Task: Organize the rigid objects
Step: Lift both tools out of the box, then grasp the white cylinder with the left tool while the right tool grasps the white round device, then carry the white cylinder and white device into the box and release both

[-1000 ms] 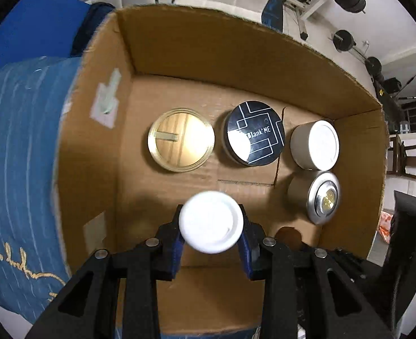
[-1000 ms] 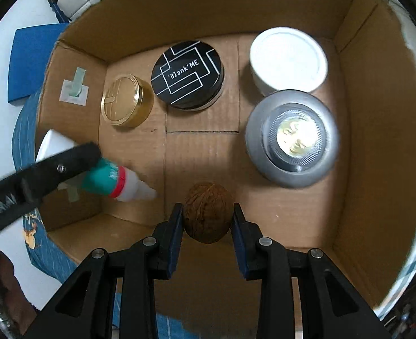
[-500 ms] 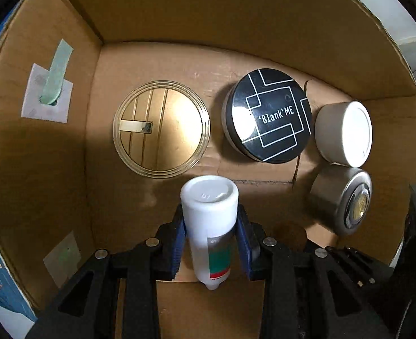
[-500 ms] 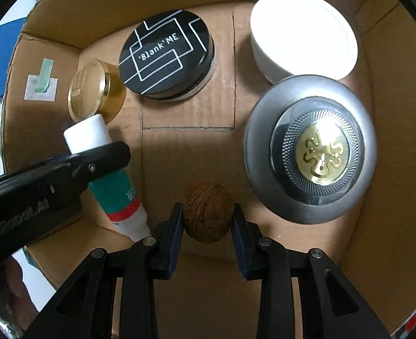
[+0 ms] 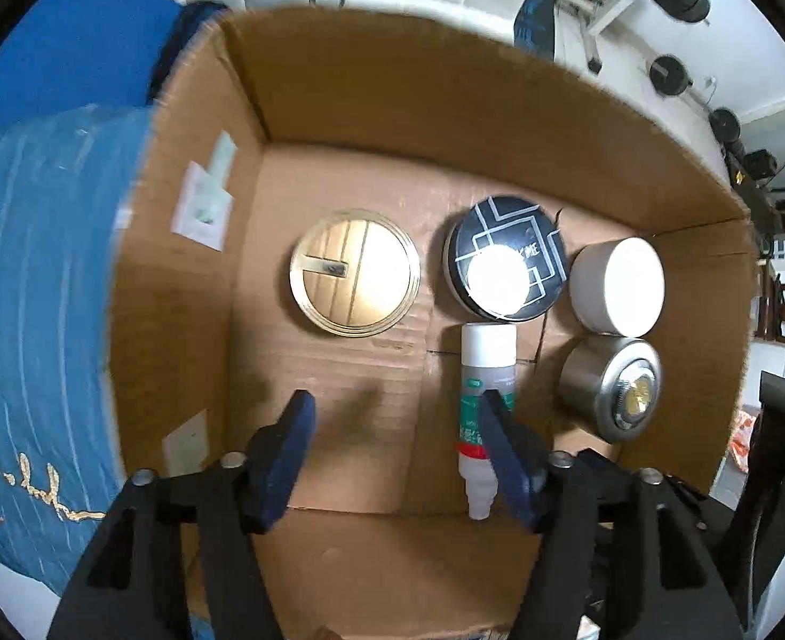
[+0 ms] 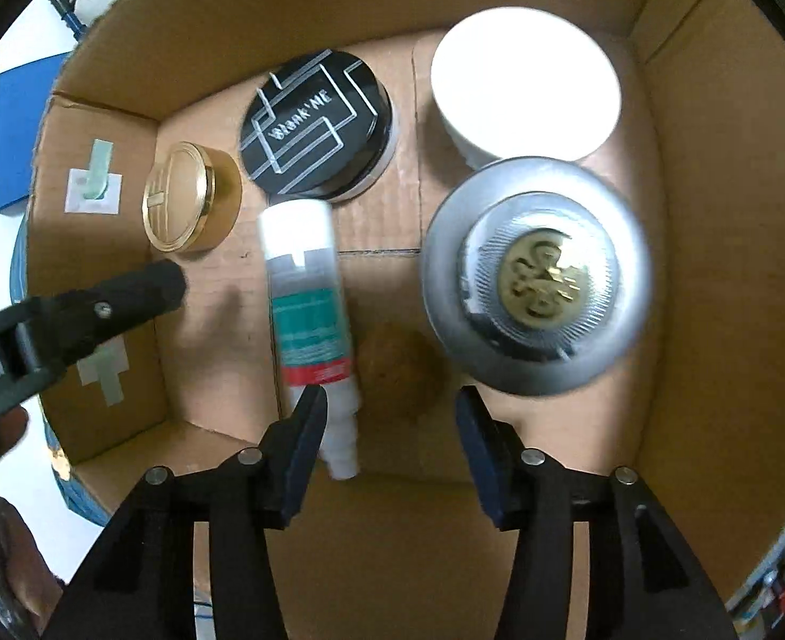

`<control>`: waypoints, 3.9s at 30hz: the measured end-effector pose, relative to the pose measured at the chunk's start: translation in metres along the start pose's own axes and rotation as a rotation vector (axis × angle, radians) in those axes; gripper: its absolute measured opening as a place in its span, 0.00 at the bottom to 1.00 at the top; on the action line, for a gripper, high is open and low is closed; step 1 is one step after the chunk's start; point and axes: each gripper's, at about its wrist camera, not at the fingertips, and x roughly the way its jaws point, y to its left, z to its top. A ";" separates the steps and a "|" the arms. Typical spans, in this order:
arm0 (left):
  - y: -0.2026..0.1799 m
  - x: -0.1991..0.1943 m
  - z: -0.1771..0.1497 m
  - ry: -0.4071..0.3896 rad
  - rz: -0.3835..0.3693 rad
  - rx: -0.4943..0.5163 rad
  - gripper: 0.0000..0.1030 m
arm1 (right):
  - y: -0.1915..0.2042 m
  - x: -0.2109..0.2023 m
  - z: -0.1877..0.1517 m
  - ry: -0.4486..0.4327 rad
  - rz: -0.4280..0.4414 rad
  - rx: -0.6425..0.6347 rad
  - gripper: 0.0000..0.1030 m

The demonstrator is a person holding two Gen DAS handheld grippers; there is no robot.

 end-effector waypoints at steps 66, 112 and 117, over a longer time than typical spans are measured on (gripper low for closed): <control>-0.029 -0.012 -0.165 -0.198 0.208 0.177 0.93 | -0.088 -0.053 -0.142 -0.150 -0.131 0.118 0.96; -0.025 0.088 -0.322 0.029 0.134 0.068 0.29 | -0.026 0.049 -0.251 0.064 -0.187 0.011 0.48; -0.030 0.062 -0.336 -0.020 0.127 0.105 0.29 | -0.016 0.020 -0.260 0.024 -0.155 -0.008 0.48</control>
